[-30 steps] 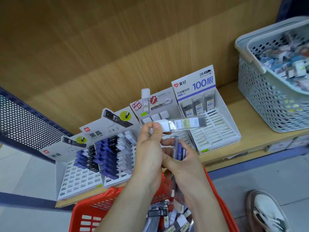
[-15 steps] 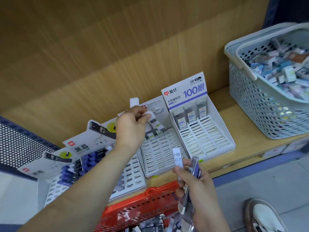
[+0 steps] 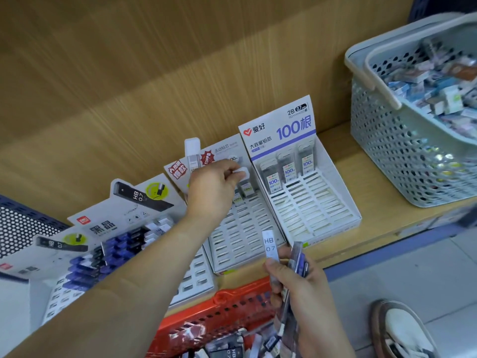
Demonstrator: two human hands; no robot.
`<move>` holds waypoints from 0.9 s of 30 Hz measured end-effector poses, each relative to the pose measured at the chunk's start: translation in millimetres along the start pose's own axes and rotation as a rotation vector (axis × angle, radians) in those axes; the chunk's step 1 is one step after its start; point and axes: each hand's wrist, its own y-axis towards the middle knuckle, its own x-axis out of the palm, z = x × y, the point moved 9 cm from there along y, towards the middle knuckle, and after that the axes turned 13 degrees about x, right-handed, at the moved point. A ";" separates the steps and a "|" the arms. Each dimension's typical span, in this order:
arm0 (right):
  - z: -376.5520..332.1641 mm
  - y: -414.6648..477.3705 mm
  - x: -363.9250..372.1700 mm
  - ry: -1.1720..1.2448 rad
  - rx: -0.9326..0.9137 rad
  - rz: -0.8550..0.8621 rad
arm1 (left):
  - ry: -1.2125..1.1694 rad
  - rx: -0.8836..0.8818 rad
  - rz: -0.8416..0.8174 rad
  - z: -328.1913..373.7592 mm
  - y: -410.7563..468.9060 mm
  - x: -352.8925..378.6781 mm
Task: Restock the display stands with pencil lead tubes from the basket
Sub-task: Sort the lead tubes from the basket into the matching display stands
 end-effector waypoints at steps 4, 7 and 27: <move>3.5 -0.8 -0.5 -0.001 0.017 0.008 | 0.012 0.040 -0.016 1.2 2.2 6.6; 3.9 0.1 0.1 0.008 0.023 0.011 | 0.066 0.045 -0.017 1.8 1.7 6.8; 2.5 -17.6 38.0 0.207 0.054 -0.222 | -0.766 -0.539 -0.222 23.3 -97.8 1.2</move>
